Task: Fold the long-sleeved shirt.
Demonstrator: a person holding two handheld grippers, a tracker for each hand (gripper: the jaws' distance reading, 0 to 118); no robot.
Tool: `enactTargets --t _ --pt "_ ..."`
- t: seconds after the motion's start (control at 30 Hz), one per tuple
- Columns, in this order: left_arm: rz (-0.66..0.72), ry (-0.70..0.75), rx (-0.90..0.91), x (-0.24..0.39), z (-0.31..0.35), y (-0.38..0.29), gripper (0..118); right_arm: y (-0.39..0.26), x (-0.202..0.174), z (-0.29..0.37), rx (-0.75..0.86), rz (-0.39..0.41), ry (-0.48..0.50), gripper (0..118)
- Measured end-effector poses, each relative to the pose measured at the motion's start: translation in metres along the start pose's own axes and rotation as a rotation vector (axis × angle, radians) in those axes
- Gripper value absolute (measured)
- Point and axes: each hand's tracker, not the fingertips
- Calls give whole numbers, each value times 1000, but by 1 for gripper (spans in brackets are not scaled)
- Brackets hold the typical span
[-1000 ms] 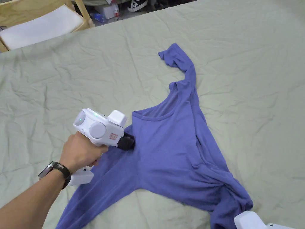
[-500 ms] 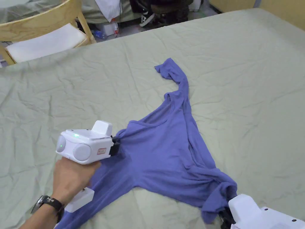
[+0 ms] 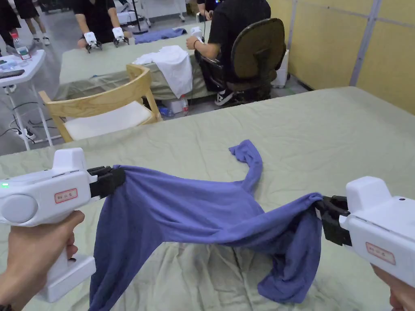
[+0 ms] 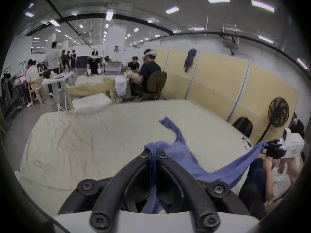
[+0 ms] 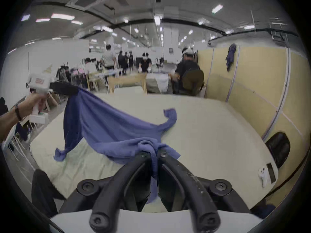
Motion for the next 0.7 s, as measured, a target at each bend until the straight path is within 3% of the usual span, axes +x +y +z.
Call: enactTargets --t 0.13,0.5,0.7 --pt "31 26 107 -3 40 55 4 62 11 4 103 43 -13 7" --pt "18 151 406 -11 142 187 4 224 44 15 334 -22 2 7" --pt "-58 244 498 -8 172 243 4 308 48 21 416 28 -32 7"
